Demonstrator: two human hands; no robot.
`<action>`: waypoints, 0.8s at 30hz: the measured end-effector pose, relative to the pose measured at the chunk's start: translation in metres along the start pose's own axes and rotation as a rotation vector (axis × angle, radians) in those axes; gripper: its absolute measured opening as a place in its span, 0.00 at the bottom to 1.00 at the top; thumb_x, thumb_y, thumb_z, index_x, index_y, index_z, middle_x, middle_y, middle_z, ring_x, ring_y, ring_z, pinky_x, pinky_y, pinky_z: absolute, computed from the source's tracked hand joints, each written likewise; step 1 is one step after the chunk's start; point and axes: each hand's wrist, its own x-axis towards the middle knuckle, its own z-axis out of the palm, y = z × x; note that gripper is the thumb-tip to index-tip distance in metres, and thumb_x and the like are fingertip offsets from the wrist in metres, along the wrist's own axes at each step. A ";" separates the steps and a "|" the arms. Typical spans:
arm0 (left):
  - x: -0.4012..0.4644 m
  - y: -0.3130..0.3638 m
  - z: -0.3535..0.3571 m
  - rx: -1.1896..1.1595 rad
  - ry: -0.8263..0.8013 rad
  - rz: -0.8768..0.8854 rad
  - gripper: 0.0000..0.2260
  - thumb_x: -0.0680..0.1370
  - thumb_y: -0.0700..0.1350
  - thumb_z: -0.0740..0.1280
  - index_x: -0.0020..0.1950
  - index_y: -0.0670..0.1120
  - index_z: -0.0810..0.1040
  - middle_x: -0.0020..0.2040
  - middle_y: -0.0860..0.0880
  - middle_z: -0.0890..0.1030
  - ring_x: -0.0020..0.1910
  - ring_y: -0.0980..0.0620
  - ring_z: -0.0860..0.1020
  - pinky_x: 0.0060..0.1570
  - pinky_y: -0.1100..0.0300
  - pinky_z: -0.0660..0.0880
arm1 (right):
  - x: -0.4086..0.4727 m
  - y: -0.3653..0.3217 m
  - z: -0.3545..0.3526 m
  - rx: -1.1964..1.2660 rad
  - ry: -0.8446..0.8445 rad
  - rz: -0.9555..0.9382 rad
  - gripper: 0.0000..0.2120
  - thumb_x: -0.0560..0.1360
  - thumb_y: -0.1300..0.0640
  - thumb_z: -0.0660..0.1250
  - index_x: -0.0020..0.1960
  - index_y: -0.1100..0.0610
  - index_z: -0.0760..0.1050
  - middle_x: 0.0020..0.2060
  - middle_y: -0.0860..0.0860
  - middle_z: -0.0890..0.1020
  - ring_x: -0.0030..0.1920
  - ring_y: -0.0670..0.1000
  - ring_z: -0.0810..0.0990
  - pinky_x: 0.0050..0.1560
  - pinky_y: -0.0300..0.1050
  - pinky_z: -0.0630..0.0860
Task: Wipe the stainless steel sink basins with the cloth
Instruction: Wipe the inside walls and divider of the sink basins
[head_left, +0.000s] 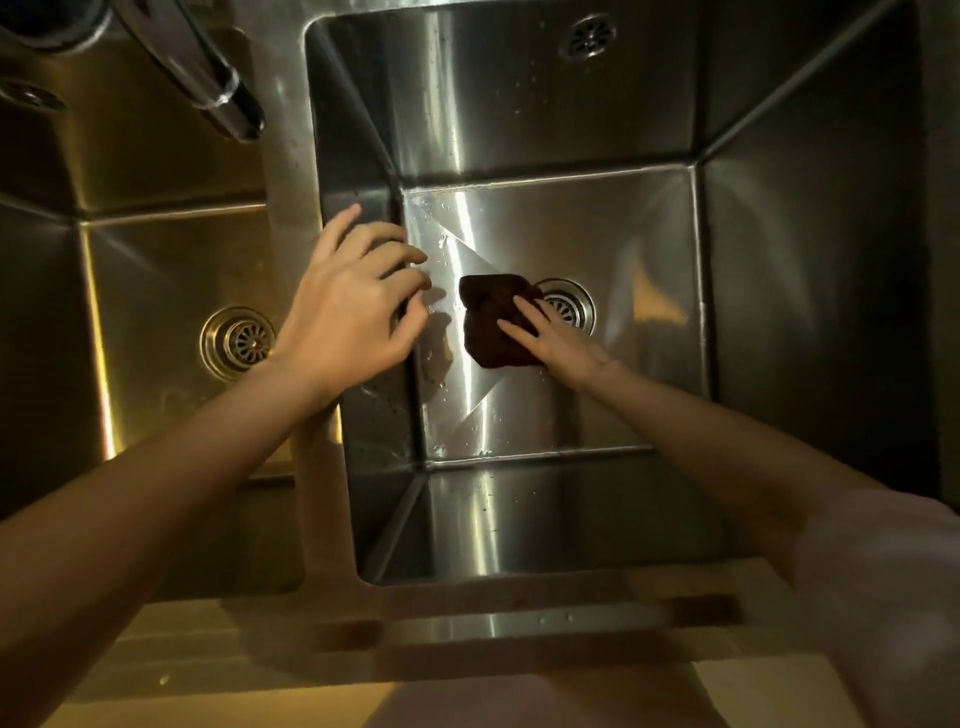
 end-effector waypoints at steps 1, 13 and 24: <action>0.000 -0.001 0.000 -0.001 -0.002 0.000 0.15 0.78 0.46 0.59 0.51 0.41 0.84 0.54 0.44 0.83 0.62 0.43 0.76 0.73 0.42 0.58 | 0.004 0.002 -0.005 0.050 0.026 0.023 0.41 0.72 0.72 0.63 0.78 0.51 0.49 0.77 0.60 0.52 0.74 0.65 0.58 0.66 0.59 0.71; 0.003 0.000 0.002 -0.032 0.047 -0.007 0.13 0.77 0.45 0.61 0.48 0.40 0.84 0.52 0.43 0.83 0.59 0.41 0.77 0.71 0.44 0.60 | 0.065 -0.010 -0.042 0.584 0.484 0.322 0.21 0.71 0.61 0.69 0.63 0.57 0.70 0.62 0.53 0.73 0.57 0.59 0.77 0.55 0.50 0.75; 0.002 -0.003 0.002 0.035 0.039 -0.032 0.11 0.77 0.44 0.63 0.48 0.41 0.84 0.53 0.44 0.83 0.61 0.43 0.77 0.71 0.41 0.60 | 0.060 -0.043 0.014 0.243 0.203 0.151 0.29 0.79 0.36 0.48 0.77 0.41 0.48 0.78 0.45 0.45 0.77 0.61 0.39 0.69 0.75 0.43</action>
